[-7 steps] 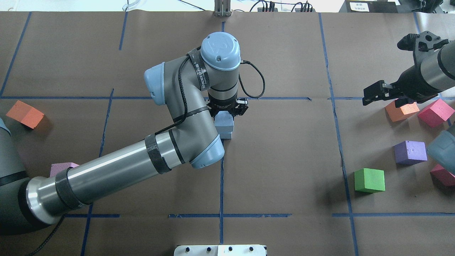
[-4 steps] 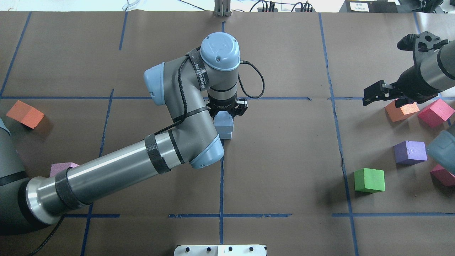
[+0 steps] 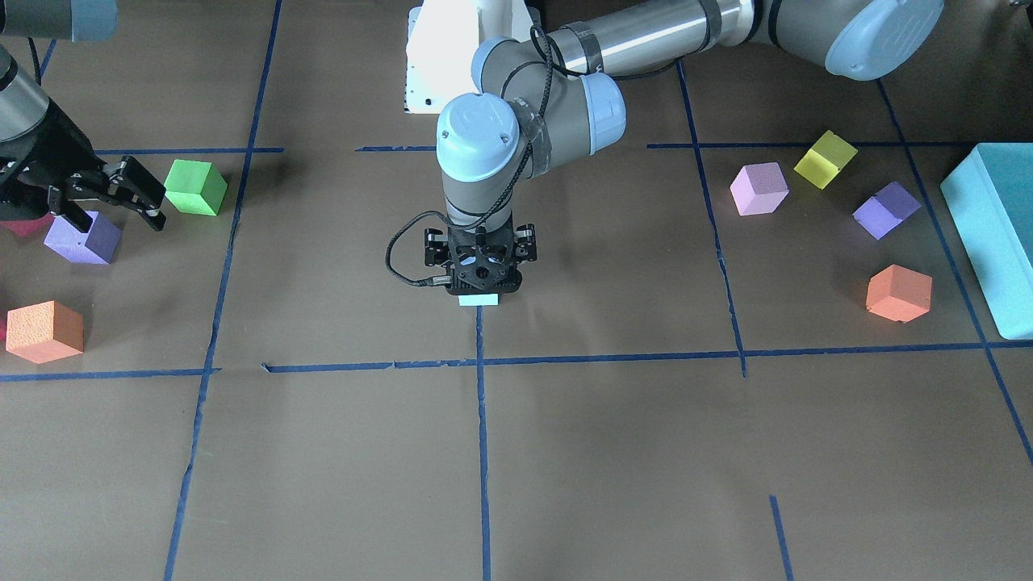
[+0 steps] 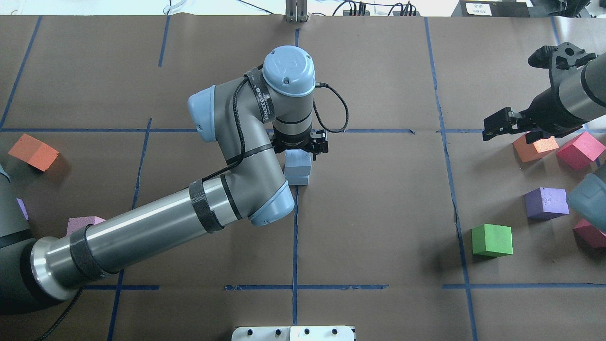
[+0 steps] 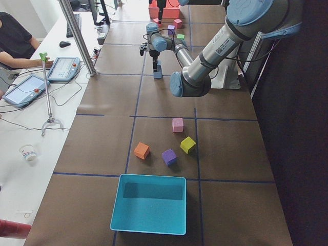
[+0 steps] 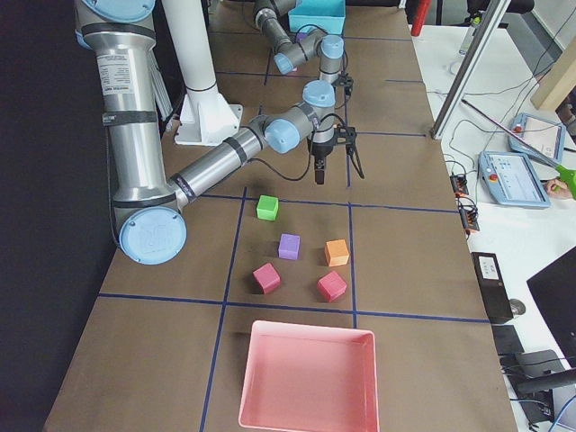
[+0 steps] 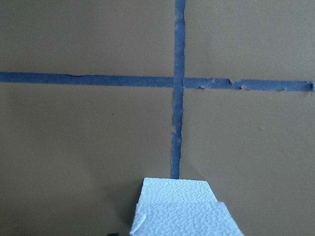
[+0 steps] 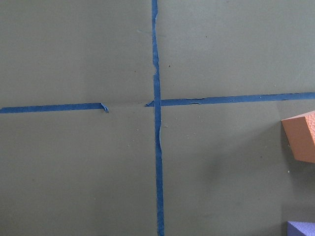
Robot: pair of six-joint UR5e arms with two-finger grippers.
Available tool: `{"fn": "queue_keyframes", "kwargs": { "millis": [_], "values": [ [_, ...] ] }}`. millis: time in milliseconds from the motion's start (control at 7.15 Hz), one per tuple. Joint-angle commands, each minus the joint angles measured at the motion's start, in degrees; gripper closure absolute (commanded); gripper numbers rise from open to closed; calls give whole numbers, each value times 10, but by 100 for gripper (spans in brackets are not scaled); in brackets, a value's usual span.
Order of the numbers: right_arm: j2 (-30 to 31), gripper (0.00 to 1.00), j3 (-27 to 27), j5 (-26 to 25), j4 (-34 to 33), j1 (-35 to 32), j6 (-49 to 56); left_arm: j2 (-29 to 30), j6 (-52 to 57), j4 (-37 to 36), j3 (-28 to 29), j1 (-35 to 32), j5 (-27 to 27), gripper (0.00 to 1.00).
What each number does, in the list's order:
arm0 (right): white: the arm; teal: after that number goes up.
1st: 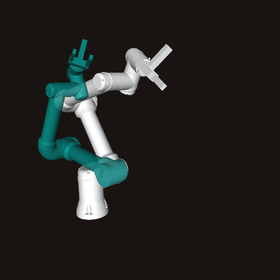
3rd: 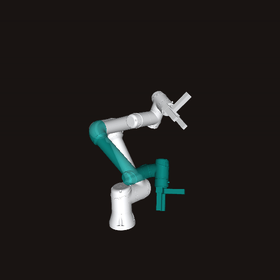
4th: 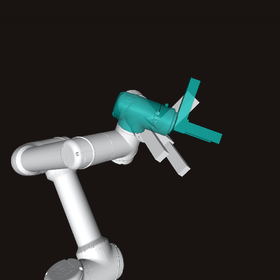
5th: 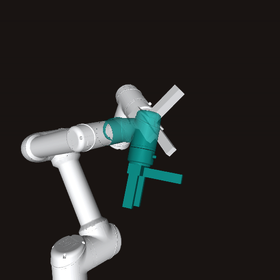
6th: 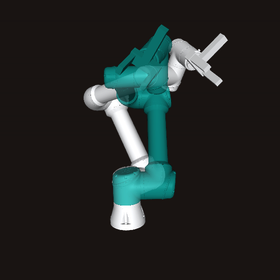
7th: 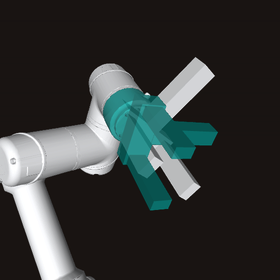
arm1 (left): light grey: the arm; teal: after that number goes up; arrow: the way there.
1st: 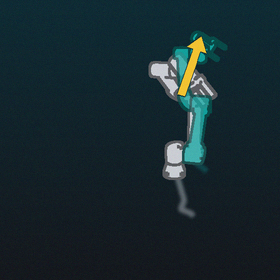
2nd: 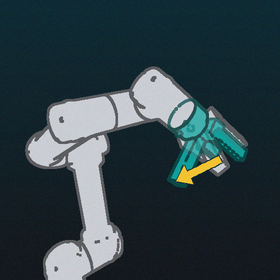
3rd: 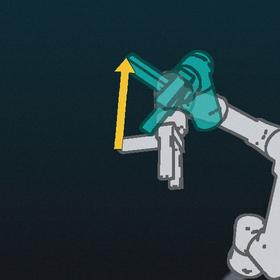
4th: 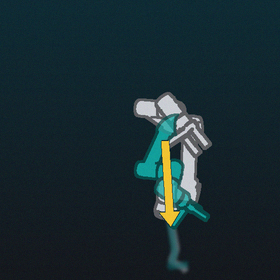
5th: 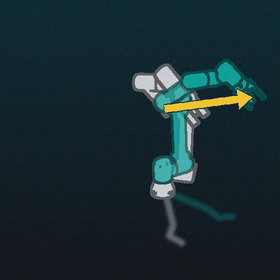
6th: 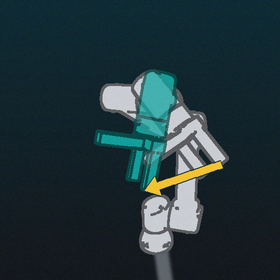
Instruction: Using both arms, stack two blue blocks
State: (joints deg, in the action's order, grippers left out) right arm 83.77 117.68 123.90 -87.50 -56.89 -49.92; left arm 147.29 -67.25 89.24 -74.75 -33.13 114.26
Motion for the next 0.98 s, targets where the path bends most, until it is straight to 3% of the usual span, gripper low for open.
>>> {"fn": "queue_keyframes", "kwargs": {
  "millis": [0, 420, 699, 839],
  "values": [
    [0, 0, -1, 0, 0, 0, 0, -4, -1, -6, -30, 0, 1, 0],
    [1, 0, -3, 0, 0, -1, 4, -78, -1, -91, -232, -25, -3, 0],
    [1, 0, 0, 2, 1, -10, 22, -203, 68, -91, -389, -78, 6, 0],
    [2, 0, -2, 25, -1, -44, 52, -271, 145, -92, -432, -127, 42, 0]
  ]
}}
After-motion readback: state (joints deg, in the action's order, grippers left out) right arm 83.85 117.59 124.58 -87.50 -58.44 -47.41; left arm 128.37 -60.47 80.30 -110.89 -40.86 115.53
